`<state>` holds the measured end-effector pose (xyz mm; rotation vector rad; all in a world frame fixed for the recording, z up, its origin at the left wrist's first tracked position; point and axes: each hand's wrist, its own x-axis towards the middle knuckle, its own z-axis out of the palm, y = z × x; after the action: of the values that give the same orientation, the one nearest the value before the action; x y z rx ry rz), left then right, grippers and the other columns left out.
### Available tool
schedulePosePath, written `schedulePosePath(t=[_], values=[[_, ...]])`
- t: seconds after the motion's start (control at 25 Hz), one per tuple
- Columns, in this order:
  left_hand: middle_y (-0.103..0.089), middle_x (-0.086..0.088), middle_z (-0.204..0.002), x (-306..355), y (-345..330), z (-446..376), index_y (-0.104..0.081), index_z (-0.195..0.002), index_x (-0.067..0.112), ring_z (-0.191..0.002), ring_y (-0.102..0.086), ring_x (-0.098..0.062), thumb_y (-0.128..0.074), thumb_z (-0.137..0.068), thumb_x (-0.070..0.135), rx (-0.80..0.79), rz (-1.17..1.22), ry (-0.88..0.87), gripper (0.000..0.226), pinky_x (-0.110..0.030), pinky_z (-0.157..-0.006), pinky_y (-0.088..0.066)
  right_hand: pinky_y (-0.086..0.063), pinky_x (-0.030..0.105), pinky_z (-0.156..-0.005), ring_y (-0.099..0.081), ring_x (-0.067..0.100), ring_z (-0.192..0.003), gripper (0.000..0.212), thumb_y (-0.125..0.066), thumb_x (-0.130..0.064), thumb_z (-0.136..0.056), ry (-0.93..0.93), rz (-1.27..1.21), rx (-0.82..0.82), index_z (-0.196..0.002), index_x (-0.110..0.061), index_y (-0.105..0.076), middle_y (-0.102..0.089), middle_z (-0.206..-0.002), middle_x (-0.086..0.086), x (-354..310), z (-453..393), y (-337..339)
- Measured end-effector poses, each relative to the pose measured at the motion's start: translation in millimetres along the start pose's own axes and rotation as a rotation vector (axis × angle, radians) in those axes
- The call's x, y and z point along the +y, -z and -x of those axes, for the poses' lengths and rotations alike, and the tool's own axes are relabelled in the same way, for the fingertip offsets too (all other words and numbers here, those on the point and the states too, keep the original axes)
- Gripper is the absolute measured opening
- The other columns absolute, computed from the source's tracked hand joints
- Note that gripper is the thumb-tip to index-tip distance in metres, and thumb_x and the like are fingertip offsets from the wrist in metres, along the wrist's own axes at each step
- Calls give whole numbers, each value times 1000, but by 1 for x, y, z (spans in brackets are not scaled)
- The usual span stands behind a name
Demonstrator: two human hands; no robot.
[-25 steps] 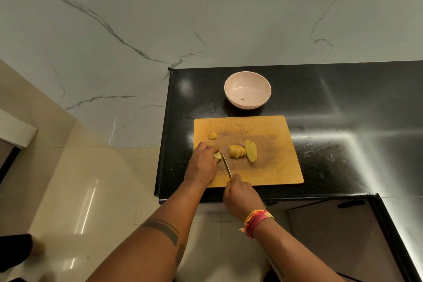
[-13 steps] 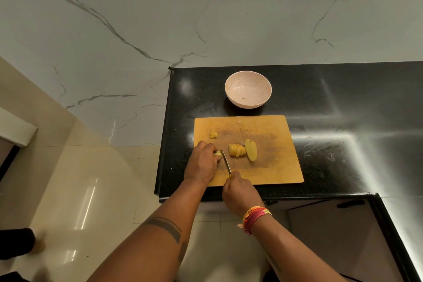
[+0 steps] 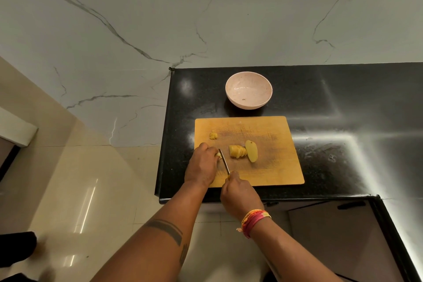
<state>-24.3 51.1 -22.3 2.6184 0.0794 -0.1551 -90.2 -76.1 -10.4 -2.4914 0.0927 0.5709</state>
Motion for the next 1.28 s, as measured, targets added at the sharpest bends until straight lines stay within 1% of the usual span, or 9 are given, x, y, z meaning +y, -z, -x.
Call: schedulePosePath(t=[0.2, 0.28, 0.32, 0.4, 0.6, 0.68, 0.8, 0.96, 1.28], values=[[-54, -1, -120, -3, -2, -4, -67, -122, 17, -100, -56, -16, -54, -104, 26, -54, -57, -1, 25, -28, -83, -51, -42, 30, -52, -61, 19, -66, 23, -34, -21, -104, 0, -4, -26, -121, -11, -48, -61, -80, 5, -2, -2, 0], [-57, -4, -123, -6, -3, -7, -65, -121, 15, -98, -56, -19, -51, -104, 24, -89, -22, 20, 24, -19, -69, -40, -42, 31, -53, -62, 22, -68, 25, -34, -21, -104, -3, -6, -37, -121, -11, -48, -64, -83, 8, -3, -4, 0], [-57, -7, -124, -7, -4, -8, -64, -119, 12, -101, -56, -23, -48, -105, 23, -113, -17, 17, 24, -21, -65, -34, -43, 33, -53, -63, 24, -69, 25, -34, -21, -103, -2, -3, -40, -120, -11, -49, -65, -84, 9, -4, -5, 0], [-56, -11, -125, -9, -6, -10, -63, -116, 9, -106, -55, -27, -45, -105, 22, -135, -30, 2, 25, -25, -71, -31, -43, 33, -53, -63, 25, -71, 24, -35, -21, -102, -2, 8, -42, -118, -11, -49, -65, -85, 10, -6, -7, 3], [-56, 1, -117, -6, -6, -9, -65, -113, 20, -86, -50, -10, -51, -104, 25, -97, -8, 85, 18, -24, -67, -36, -38, 32, -54, -55, 26, -69, 31, -39, -13, -97, 0, 51, -67, -125, -3, -48, -59, -85, 11, -13, -18, 6], [-56, 0, -117, -5, -5, -9, -67, -114, 21, -91, -55, -13, -53, -103, 28, -86, -11, 100, 19, -26, -71, -44, -38, 32, -56, -54, 26, -68, 33, -40, -12, -97, 6, 75, -67, -127, -2, -47, -58, -84, 10, -13, -17, 6], [-55, -3, -118, -1, -1, -7, -71, -115, 18, -102, -59, -22, -58, -102, 30, -49, -51, 63, 23, -39, -86, -56, -39, 31, -56, -49, 18, -60, 24, -37, -12, -100, 15, 118, -77, -121, -7, -48, -50, -74, 2, -4, -4, 2], [-53, -3, -120, 1, 0, -2, -71, -119, 17, -105, -58, -21, -58, -102, 28, -49, -49, 46, 24, -38, -90, -55, -44, 32, -53, -58, 17, -61, 10, -33, -18, -102, -32, 87, -85, -106, -16, -42, -59, -74, 1, 10, 17, -5], [-52, 0, -129, -5, 6, 10, -60, -138, 19, -113, -57, -17, -62, -100, 24, 7, 97, 36, 38, -33, -98, -51, -35, 31, -47, -54, 19, -56, 11, -33, -21, -104, 36, 33, 7, -101, -17, -43, -58, -71, 3, 4, 15, -1]])
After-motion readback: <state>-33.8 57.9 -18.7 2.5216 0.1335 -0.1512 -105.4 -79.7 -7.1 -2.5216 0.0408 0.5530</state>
